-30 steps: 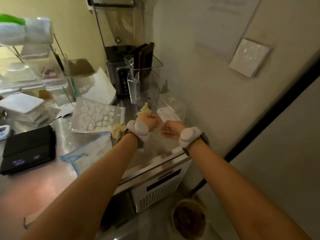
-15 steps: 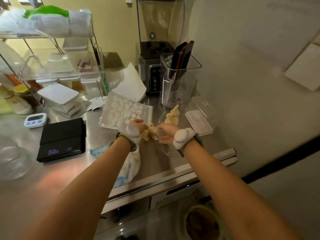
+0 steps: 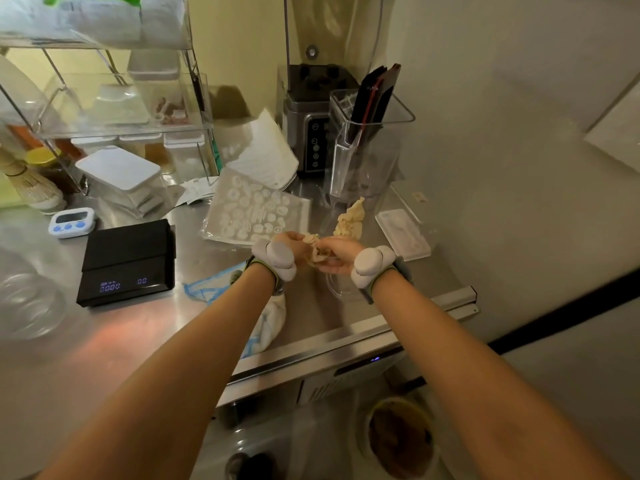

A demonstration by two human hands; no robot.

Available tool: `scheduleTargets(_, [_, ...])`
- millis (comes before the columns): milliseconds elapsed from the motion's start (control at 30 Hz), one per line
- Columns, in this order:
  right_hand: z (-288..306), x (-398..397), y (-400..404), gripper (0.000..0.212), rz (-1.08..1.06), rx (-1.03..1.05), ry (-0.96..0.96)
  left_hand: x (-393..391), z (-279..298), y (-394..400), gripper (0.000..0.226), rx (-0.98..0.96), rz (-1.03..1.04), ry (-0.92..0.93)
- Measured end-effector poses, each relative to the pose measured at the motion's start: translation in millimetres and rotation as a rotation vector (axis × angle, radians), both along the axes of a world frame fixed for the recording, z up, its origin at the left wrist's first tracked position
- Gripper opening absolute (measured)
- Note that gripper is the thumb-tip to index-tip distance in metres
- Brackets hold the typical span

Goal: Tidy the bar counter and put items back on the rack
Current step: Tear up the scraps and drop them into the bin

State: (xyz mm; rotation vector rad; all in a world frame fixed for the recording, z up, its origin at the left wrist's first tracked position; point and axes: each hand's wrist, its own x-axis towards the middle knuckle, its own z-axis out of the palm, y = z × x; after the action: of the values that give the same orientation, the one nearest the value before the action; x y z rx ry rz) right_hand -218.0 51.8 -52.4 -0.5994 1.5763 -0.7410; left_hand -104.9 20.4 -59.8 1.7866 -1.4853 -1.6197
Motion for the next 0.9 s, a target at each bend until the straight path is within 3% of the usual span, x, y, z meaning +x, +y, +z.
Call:
scheduleTargets(133, [12,-13,11,0.008,-0.076,-0.078,-0.012,-16,16,11,0.037,-0.073,-0.017,0.019])
scheduleTargets(233, [21,-36,29,0.027,-0.127,-0.147,0.006,-40,28,23,0.037,-0.095,-0.044,0.052])
scheduleTargets(333, [23,-59,45,0.009,-0.152,-0.146,0.043,-62,32,36,0.04,-0.118,-0.09,0.082])
scheduleTargets(467, [18,-95,74,0.007,-0.229,-0.149,0.096,-105,32,62,0.035,-0.166,-0.216,0.068])
scheduleTargets(900, [-10,-190,195,0.024,-0.559,-0.047,0.093,-217,-11,154,0.032,-0.006,-0.443,0.114])
